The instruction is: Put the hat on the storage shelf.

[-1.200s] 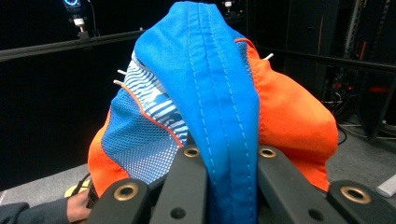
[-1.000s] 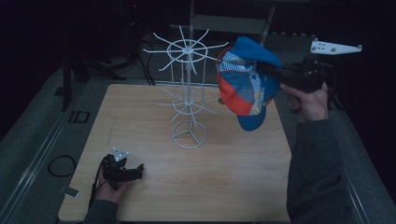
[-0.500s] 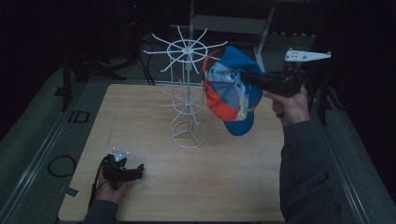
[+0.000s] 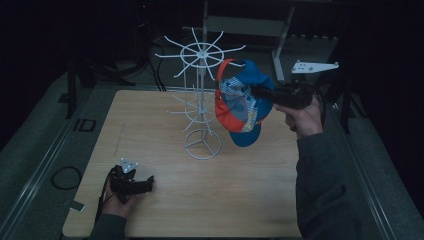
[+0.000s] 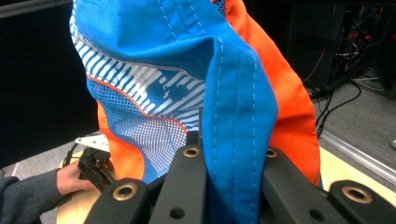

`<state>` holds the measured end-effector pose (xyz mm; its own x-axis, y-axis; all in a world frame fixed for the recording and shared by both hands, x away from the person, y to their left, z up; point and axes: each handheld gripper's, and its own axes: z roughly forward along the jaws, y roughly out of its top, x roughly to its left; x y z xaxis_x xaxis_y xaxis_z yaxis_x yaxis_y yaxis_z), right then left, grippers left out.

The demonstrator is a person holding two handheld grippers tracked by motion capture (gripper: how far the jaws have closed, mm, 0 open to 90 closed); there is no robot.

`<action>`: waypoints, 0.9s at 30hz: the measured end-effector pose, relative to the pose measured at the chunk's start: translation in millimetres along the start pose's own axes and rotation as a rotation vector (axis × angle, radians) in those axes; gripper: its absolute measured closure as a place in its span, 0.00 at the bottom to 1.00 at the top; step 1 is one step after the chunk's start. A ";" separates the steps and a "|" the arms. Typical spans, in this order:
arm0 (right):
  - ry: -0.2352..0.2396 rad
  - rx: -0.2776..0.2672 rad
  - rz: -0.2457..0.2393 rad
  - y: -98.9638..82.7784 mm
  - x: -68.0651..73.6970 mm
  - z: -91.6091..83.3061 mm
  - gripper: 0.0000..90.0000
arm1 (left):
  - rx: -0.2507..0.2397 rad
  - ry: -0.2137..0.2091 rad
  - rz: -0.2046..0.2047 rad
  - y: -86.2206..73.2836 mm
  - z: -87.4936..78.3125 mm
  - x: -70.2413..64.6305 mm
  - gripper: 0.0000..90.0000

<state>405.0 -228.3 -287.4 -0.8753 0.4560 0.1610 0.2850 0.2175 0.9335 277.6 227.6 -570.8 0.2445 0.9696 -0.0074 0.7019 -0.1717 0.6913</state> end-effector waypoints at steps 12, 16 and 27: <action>-0.021 0.046 -0.032 -3.7 2.9 7.5 0.89 | 0.000 -0.001 0.001 0.0 0.0 0.0 0.04; -0.023 0.045 -0.049 -3.6 4.9 7.2 0.82 | 0.000 -0.001 0.001 0.0 0.0 0.0 0.04; -0.047 0.046 -0.098 -4.2 10.8 5.1 0.59 | 0.000 -0.001 0.001 0.0 -0.1 -0.1 0.04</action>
<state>396.3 -220.0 -291.3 -0.8809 0.4703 0.0531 0.2172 0.3020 0.9282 277.5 227.5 -570.8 0.2463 0.9692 -0.0074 0.7015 -0.1730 0.6914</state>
